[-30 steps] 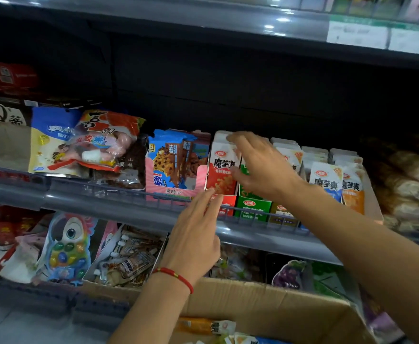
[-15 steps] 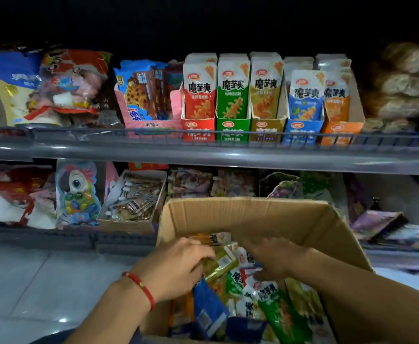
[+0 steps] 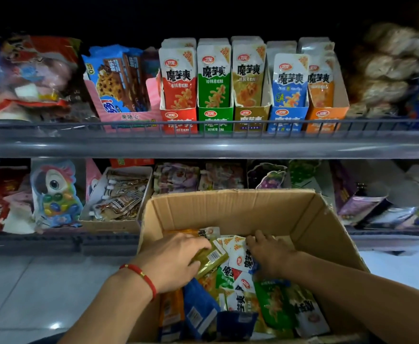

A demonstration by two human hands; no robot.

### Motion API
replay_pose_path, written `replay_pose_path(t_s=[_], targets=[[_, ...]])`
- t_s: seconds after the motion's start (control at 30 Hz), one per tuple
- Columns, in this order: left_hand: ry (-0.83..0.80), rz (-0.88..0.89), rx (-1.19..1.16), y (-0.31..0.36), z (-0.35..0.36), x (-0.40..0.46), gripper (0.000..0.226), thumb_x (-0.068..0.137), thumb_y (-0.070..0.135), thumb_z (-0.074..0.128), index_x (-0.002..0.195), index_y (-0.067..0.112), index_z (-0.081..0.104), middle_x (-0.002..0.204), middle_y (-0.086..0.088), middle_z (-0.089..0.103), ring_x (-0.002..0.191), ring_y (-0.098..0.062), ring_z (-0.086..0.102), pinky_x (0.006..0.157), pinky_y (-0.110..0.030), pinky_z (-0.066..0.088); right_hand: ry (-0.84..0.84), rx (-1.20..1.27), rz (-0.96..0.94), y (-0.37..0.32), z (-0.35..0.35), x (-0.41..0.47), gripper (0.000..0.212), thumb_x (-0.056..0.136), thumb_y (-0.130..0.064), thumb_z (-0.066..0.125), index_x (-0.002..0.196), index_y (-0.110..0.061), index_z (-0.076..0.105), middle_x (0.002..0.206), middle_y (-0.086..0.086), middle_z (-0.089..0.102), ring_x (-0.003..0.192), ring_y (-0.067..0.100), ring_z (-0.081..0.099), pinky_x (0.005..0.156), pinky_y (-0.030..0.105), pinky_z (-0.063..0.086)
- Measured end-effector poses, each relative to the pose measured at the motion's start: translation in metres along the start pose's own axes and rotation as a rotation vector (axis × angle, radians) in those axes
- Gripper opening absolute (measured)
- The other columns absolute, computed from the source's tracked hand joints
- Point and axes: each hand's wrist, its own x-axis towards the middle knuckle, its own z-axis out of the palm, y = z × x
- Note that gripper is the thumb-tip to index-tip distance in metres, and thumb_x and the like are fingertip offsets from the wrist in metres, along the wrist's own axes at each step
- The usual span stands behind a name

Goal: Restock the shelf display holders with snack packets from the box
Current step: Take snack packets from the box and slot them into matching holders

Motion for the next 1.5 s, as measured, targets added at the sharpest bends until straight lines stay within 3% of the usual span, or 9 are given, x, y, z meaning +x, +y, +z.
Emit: replay_pose_path(t_s=[0.37,0.5,0.63,0.77,0.97,1.07,1.23,1.4,1.5], targets=[[-0.029,-0.079,0.033,0.011,-0.001,0.013,0.037,0.101,0.036,0.052,0.137,0.044,0.048,0.137,0.007,0.055,0.117,-0.014,0.056,0.096,-0.036,0.051,0.065,0.189,0.128,-0.001,-0.019,-0.005,0.076,0.077,-0.032,0.088,0.134,-0.017,0.039,0.137,0.007,0.055,0.127,0.029,0.054,0.106,0.045,0.041],[0.005,-0.212,-0.101,0.016,0.001,0.025,0.038,0.096,0.042,0.059,0.134,0.043,0.054,0.134,0.009,0.059,0.114,-0.014,0.06,0.096,-0.038,0.054,0.22,0.532,0.135,0.009,-0.044,-0.025,0.055,0.083,-0.018,0.084,0.12,-0.017,0.043,0.107,0.002,0.068,0.095,0.019,0.069,0.08,0.033,0.061],[0.079,-0.219,-0.538,0.034,0.005,0.037,0.044,0.083,0.055,0.069,0.123,0.041,0.058,0.122,0.015,0.062,0.109,-0.008,0.063,0.097,-0.037,0.056,0.43,0.879,0.064,0.023,-0.083,-0.062,0.048,0.082,-0.024,0.086,0.111,-0.022,0.049,0.094,-0.004,0.069,0.081,0.01,0.069,0.061,0.022,0.055],[0.242,-0.171,-1.16,0.064,0.022,0.052,0.062,0.06,0.054,0.083,0.117,0.032,0.069,0.114,0.002,0.076,0.107,-0.015,0.072,0.1,-0.044,0.055,0.418,1.492,-0.091,0.023,-0.098,-0.087,0.036,0.085,-0.01,0.082,0.113,-0.005,0.06,0.097,0.014,0.078,0.088,0.034,0.076,0.077,0.054,0.063],[0.451,-0.158,-1.275,0.081,0.021,0.06,0.027,0.09,0.001,0.072,0.112,0.016,0.072,0.1,-0.005,0.08,0.096,-0.025,0.076,0.092,-0.047,0.059,0.364,1.774,-0.143,0.02,-0.096,-0.09,0.013,0.096,-0.004,0.066,0.105,0.005,0.066,0.1,0.025,0.076,0.096,0.049,0.072,0.085,0.063,0.058],[0.552,-0.193,-1.303,0.081,0.018,0.064,0.018,0.091,0.008,0.073,0.107,0.015,0.073,0.098,-0.002,0.08,0.095,-0.023,0.076,0.09,-0.045,0.06,0.438,1.803,-0.065,0.027,-0.096,-0.084,0.018,0.098,-0.007,0.065,0.109,0.006,0.063,0.099,0.019,0.078,0.093,0.04,0.075,0.082,0.054,0.062],[0.759,-0.207,-1.221,0.077,0.007,0.064,0.005,0.092,0.022,0.073,0.093,0.016,0.073,0.079,0.019,0.077,0.069,0.012,0.067,0.058,-0.003,0.045,0.478,1.802,-0.044,0.044,-0.097,-0.082,0.021,0.093,-0.012,0.072,0.107,0.001,0.063,0.098,0.014,0.079,0.088,0.03,0.077,0.073,0.04,0.061],[0.773,-0.131,-1.16,0.072,-0.002,0.065,0.014,0.093,0.029,0.071,0.103,0.021,0.075,0.095,0.012,0.079,0.086,0.001,0.072,0.067,-0.01,0.05,0.536,1.596,-0.099,0.052,-0.102,-0.086,0.044,0.086,-0.007,0.08,0.121,-0.017,0.055,0.099,0.012,0.078,0.091,0.03,0.077,0.074,0.047,0.062],[0.796,-0.054,-1.058,0.07,-0.009,0.065,0.012,0.092,0.036,0.069,0.088,0.026,0.076,0.079,0.016,0.077,0.07,0.002,0.067,0.061,-0.011,0.046,0.56,1.517,-0.174,0.056,-0.112,-0.096,0.047,0.088,-0.004,0.076,0.124,-0.026,0.055,0.098,0.007,0.079,0.089,0.025,0.078,0.069,0.044,0.063]])
